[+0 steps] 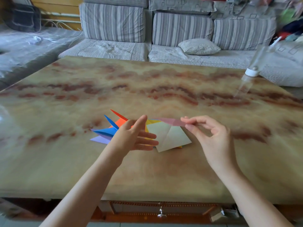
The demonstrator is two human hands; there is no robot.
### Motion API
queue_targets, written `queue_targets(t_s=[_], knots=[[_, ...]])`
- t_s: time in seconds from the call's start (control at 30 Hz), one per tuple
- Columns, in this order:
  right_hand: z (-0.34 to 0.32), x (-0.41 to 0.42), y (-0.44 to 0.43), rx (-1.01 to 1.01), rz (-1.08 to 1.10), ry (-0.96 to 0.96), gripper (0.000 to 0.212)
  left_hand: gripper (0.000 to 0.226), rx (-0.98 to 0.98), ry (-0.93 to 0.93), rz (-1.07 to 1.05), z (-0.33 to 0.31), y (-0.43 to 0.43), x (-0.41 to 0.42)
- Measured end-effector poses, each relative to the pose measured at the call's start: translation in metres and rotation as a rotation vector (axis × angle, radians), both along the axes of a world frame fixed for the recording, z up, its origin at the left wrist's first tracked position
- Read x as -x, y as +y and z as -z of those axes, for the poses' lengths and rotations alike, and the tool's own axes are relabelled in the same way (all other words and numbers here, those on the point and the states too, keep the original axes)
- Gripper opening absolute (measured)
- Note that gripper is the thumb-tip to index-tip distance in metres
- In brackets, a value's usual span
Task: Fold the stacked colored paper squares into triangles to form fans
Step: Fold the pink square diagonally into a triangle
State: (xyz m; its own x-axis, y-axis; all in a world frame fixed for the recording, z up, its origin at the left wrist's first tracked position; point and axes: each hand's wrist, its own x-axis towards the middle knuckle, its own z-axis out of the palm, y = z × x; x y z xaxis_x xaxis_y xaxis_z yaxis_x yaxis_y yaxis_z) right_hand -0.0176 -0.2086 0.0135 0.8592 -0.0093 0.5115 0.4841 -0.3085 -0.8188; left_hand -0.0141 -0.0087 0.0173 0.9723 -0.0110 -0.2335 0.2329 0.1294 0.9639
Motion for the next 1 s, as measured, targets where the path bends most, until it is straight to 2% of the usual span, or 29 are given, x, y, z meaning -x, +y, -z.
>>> queue_targets(t_s=[0.07,0.13,0.2,0.3,0.37,0.43,0.5,0.63,0.73,0.83,0.9,1.0], knots=[[-0.001,0.002,0.001,0.004,-0.082,-0.025,0.006,0.036,0.117,0.074,0.045,-0.003,-0.001,0.0],[0.002,0.003,0.002,0.093,-0.152,-0.067,0.003,0.032,0.224,0.093,0.031,-0.004,-0.003,-0.001],[0.005,0.002,0.0,0.206,-0.193,-0.074,0.004,0.024,0.231,0.054,0.014,-0.002,-0.002,-0.002],[0.006,0.002,-0.002,0.253,-0.245,0.039,0.009,0.04,0.161,-0.002,0.055,0.004,0.002,-0.002],[0.005,0.003,-0.001,0.206,-0.259,0.138,0.004,0.038,0.146,-0.047,0.091,0.005,0.003,-0.001],[0.004,0.003,-0.001,0.119,-0.258,0.199,0.011,0.029,0.164,-0.079,0.136,0.003,0.001,0.001],[0.002,0.002,0.0,-0.008,-0.232,0.231,0.014,0.024,0.202,-0.096,0.168,0.0,-0.002,0.004],[0.0,0.002,0.002,-0.251,-0.161,0.294,0.008,0.02,0.193,-0.104,0.189,-0.002,-0.01,0.008],[0.0,0.003,0.004,-0.233,-0.094,0.276,0.004,0.034,0.183,-0.086,0.178,-0.005,-0.015,0.01],[0.001,0.002,0.004,-0.232,-0.051,0.284,0.005,0.049,0.082,-0.136,0.217,-0.005,-0.016,0.011],[0.002,0.002,0.005,-0.22,-0.042,0.277,0.007,0.046,0.027,-0.188,0.21,-0.004,-0.017,0.011],[0.002,0.003,0.007,-0.21,-0.034,0.265,0.008,0.025,0.013,-0.212,0.144,-0.001,-0.018,0.011]])
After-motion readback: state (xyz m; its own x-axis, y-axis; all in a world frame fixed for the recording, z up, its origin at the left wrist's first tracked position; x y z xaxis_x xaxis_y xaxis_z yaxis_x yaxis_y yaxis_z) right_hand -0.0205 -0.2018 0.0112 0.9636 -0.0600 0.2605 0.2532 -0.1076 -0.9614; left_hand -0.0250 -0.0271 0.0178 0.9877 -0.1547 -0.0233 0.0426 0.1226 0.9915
